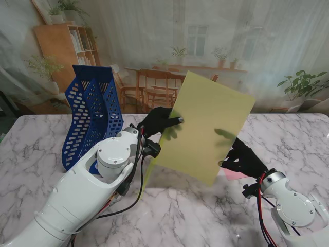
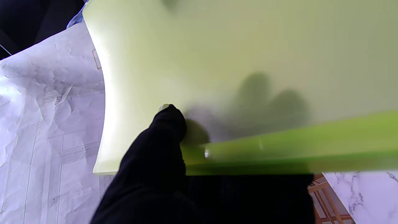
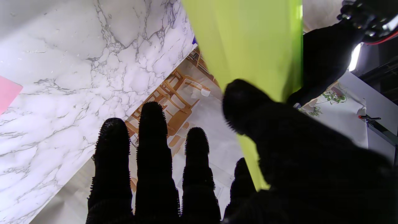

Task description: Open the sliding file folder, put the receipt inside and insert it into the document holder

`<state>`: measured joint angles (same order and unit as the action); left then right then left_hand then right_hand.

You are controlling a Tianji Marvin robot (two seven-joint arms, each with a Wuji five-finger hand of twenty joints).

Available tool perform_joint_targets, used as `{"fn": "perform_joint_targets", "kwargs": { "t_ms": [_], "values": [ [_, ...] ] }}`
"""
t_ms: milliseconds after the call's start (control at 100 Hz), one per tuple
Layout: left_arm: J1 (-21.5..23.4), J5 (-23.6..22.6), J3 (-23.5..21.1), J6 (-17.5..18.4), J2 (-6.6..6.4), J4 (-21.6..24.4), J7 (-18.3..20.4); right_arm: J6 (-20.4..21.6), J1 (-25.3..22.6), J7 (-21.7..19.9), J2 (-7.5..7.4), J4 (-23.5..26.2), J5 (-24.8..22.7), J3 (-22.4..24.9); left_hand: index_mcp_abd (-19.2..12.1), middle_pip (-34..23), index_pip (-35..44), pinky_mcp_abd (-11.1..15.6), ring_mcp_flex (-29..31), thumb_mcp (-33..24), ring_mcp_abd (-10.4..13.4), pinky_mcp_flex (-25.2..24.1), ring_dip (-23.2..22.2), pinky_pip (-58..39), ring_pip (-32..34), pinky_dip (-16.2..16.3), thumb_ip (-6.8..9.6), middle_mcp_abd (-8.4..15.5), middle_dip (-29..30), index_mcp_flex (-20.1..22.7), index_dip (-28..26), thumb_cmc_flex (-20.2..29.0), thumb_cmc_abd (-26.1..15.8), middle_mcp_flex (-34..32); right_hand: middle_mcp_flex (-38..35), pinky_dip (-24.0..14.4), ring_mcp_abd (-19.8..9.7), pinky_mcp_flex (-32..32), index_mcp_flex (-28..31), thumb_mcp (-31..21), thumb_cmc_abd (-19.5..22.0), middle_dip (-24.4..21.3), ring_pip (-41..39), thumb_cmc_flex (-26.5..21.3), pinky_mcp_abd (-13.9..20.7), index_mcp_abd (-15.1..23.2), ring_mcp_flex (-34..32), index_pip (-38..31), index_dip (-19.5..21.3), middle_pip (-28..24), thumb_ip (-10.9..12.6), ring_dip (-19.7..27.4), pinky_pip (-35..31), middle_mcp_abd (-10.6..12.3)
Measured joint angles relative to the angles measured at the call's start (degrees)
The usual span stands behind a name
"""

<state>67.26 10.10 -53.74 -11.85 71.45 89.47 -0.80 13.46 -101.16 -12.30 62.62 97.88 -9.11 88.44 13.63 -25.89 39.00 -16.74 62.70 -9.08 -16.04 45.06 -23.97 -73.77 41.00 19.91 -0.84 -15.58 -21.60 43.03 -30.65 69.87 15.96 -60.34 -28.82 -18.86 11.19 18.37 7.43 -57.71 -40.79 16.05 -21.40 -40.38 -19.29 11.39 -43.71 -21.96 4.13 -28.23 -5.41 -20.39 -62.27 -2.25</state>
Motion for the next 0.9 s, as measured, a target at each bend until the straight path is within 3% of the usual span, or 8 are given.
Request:
{"fn": "perform_joint_targets", "kwargs": {
  "t_ms": [140, 250, 320, 420, 610, 710, 830, 900],
  "values": [
    [0.0, 0.0, 0.2, -0.1, 0.08, -0.1, 0.0, 0.1, 0.0, -0.2, 0.0, 0.0, 0.9, 0.0, 0.0, 0.0, 0.0, 0.0, 0.0, 0.0, 0.0, 0.0, 0.0, 0.0, 0.0, -0.7, 0.0, 0.0, 0.0, 0.0, 0.0, 0.0, 0.0, 0.0, 2.2, 0.0, 0.1, -1.3, 0.0, 9.1, -0.6, -0.1, 0.0, 1.3, -0.1, -2.3, 0.4, 2.0, 0.0, 1.1, -1.7, 0.0, 0.0, -1.5],
    [0.0, 0.0, 0.3, -0.1, 0.13, -0.1, 0.0, -0.1, -0.1, -0.6, 0.0, 0.1, 2.1, 0.0, 0.0, 0.0, 0.0, 0.0, 0.0, 0.0, 0.0, 0.0, 0.0, 0.0, 0.0, -0.8, 0.0, 0.0, 0.0, 0.0, 0.0, 0.0, 0.0, 0.0, 3.3, 0.0, 1.0, -3.1, 0.0, 16.2, -0.3, -0.2, 0.0, 4.1, -3.0, -3.7, 2.1, 2.2, 0.0, 1.2, -2.2, 0.0, 0.9, -3.7],
    [0.0, 0.0, 0.3, -0.2, 0.16, -0.1, 0.0, -0.7, -0.2, -0.6, 0.01, 0.4, 3.8, 0.0, 0.0, 0.0, 0.0, 0.0, 0.0, 0.0, 0.0, 0.0, 0.1, 0.0, 0.0, -0.8, 0.0, 0.0, 0.0, 0.0, 0.0, 0.0, 0.0, 0.0, 6.2, 0.0, 1.8, -5.0, 0.0, 20.4, 1.8, -0.7, 0.0, 4.8, -5.7, -3.7, 4.4, -1.9, 2.3, 1.4, -2.2, 0.0, 2.6, -5.8],
    [-0.1, 0.2, 0.6, -0.2, 0.18, -0.2, 0.0, -1.5, -0.3, -1.1, 0.04, 0.7, 5.4, 0.0, 0.0, 0.0, 0.0, 0.0, 0.0, 0.0, 0.0, 0.0, 0.1, 0.0, 0.0, -0.8, 0.0, 0.0, 0.0, 0.0, 0.0, 0.0, 0.0, 0.0, 7.7, -1.0, 2.5, -7.2, 0.1, 23.4, 3.9, -0.8, 0.2, 6.9, -7.9, -3.7, 6.4, -7.4, 6.0, 1.9, -2.3, 0.0, 4.9, -6.5],
    [0.0, 1.1, 1.1, -0.2, 0.21, -0.3, 0.3, -2.6, 0.0, -0.3, 0.29, 0.9, 7.7, -0.7, 0.0, 0.0, 0.0, 0.0, 0.0, 0.0, 0.1, 0.0, 0.1, -0.1, 0.0, -0.8, 0.0, 0.0, 0.0, 0.0, 0.0, 0.0, 0.0, 0.0, 7.9, -6.1, 2.5, -8.7, 14.8, 12.0, 6.8, -1.3, 1.4, 11.1, -8.2, -5.5, 7.2, -9.2, 17.6, 2.0, -2.3, -0.2, 9.0, -7.2],
    [0.2, 1.3, 1.2, -0.2, 0.23, -0.3, 0.6, -3.1, 0.3, 1.5, 0.76, 1.0, 9.2, -1.1, 0.0, 0.0, 0.0, 0.0, 0.0, 0.0, 0.1, 0.0, 0.3, -0.1, 0.0, -0.8, 0.0, 0.0, 0.0, 0.0, 0.0, 0.0, -0.1, 0.0, -1.8, -7.2, 2.0, -7.5, 20.3, 10.1, 9.2, -1.1, 2.8, 9.9, -8.2, -8.0, 7.1, -11.2, 22.2, 1.4, -2.3, -0.2, 9.1, -6.5],
    [0.4, 1.6, 1.3, -0.2, 0.25, -0.4, 0.7, -3.6, 0.8, 2.4, 1.16, 1.3, 8.8, -1.5, 0.0, 0.0, 0.0, 0.0, 0.0, 0.0, 0.1, 0.0, 0.3, -0.1, 0.0, -0.8, 0.0, 0.0, 0.0, 0.0, 0.0, 0.0, -0.1, 0.0, -16.7, -11.1, 0.1, 1.1, 25.6, 9.4, 12.0, 1.5, -2.7, 5.7, -6.2, -11.7, -0.8, -13.5, 25.2, -3.8, -2.9, -3.3, -1.9, -6.5],
    [0.4, 1.5, 1.5, -0.3, 0.25, -0.8, 1.0, -3.7, 1.2, 3.8, 1.29, 1.3, 7.7, -2.0, 0.0, 0.0, 0.0, 0.0, 0.0, 0.0, 0.1, 0.0, 0.4, -0.1, 0.0, -0.8, 0.0, 0.0, 0.0, 0.0, 0.0, 0.0, -0.3, 0.0, -24.7, -11.2, 0.1, 7.7, 27.4, 9.8, 12.0, 3.0, -8.7, 1.5, -4.1, -13.2, -7.3, -20.2, 20.6, -6.7, -4.9, -5.5, -10.0, -6.6]
  ]
}}
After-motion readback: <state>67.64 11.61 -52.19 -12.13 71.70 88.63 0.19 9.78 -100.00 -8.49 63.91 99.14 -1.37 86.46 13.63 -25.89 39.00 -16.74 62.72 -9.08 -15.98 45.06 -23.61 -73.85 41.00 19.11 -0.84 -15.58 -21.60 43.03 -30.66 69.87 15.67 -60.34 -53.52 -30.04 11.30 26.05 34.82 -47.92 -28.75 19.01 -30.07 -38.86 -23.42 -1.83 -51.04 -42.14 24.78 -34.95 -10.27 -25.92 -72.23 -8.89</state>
